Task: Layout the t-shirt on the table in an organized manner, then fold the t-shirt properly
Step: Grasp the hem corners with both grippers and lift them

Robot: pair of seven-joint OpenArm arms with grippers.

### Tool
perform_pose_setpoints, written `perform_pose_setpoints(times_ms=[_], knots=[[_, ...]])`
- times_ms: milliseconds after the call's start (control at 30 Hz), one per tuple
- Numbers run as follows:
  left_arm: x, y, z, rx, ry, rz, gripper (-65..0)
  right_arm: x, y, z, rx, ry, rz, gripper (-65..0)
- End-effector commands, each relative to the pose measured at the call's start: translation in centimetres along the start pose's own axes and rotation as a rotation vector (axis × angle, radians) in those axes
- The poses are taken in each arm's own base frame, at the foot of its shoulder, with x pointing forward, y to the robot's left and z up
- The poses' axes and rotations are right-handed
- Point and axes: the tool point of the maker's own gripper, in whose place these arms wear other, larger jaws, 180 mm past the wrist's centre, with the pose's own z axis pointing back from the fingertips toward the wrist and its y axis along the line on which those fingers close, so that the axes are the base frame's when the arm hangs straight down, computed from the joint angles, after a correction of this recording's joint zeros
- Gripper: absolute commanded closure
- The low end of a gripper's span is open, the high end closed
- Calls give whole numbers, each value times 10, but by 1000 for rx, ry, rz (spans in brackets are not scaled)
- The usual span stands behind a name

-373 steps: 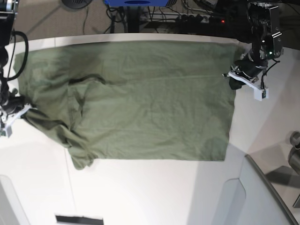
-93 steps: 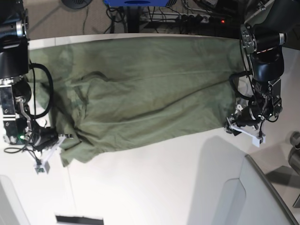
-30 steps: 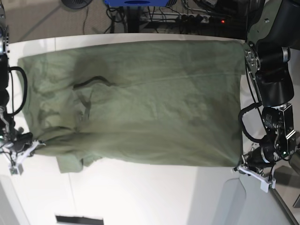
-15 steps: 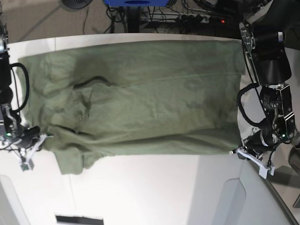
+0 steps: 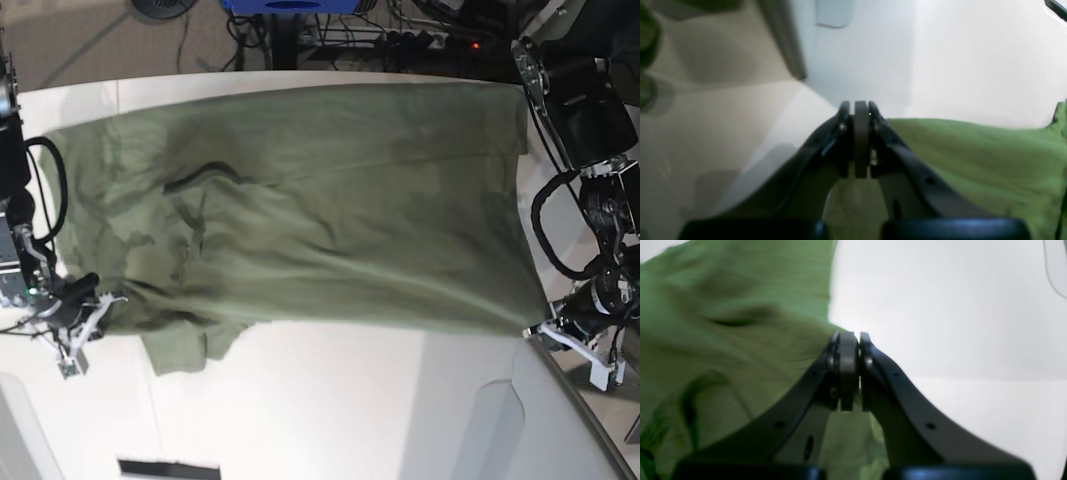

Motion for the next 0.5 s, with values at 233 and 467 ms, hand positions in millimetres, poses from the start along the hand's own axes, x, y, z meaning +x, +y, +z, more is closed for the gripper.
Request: perform_pose_setpoints(times_ms=[233, 467], knots=[[-5, -2, 15, 4, -30, -45, 0, 25, -24, 4, -46, -186, -26, 0], [-18, -2, 20, 8, -14, -60, 0, 31, -29, 6, -59, -281, -39, 0]])
